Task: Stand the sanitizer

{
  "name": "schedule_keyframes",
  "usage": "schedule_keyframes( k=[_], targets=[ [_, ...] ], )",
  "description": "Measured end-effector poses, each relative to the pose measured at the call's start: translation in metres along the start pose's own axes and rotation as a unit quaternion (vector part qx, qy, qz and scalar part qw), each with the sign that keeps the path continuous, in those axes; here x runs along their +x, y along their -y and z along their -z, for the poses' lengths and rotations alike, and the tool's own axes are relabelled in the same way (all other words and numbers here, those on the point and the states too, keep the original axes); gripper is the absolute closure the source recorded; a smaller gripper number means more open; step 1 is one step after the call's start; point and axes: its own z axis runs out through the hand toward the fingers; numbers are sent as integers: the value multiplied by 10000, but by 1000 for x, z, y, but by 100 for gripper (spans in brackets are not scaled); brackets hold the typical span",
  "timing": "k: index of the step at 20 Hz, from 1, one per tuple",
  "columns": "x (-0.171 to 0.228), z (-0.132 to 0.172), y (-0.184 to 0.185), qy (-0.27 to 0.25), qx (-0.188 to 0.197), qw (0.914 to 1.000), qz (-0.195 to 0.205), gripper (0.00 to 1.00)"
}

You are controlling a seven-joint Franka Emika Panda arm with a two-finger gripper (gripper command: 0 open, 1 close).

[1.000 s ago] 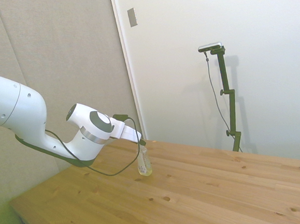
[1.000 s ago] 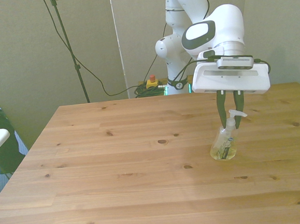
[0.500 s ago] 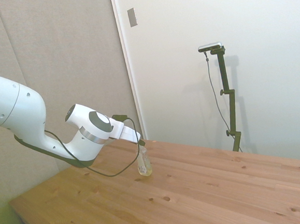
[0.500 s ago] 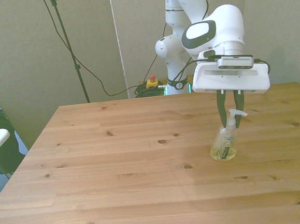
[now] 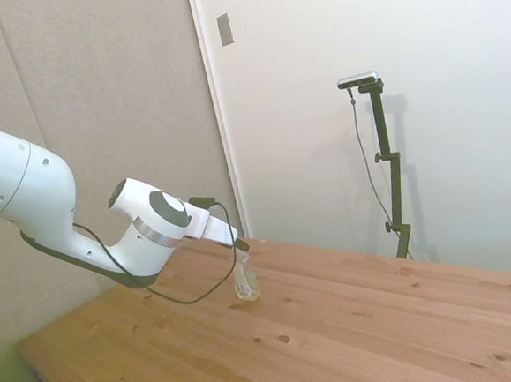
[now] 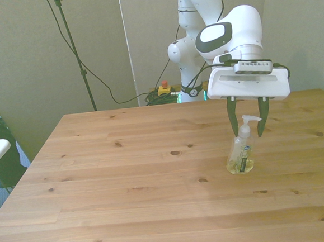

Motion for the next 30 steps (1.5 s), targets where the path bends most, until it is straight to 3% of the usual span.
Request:
schedule_keyframes(
  k=[7,13,17,22,30],
  targets=[
    [-5,14,-13,225,-93,9996,-170,0],
    [11,36,-19,636,-577,9960,-256,0],
    [16,57,-22,1383,-881,9864,37,0],
    [50,71,-39,2047,-1142,9711,447,0],
    [29,80,-59,2528,-1345,9533,964,0]
  ],
)
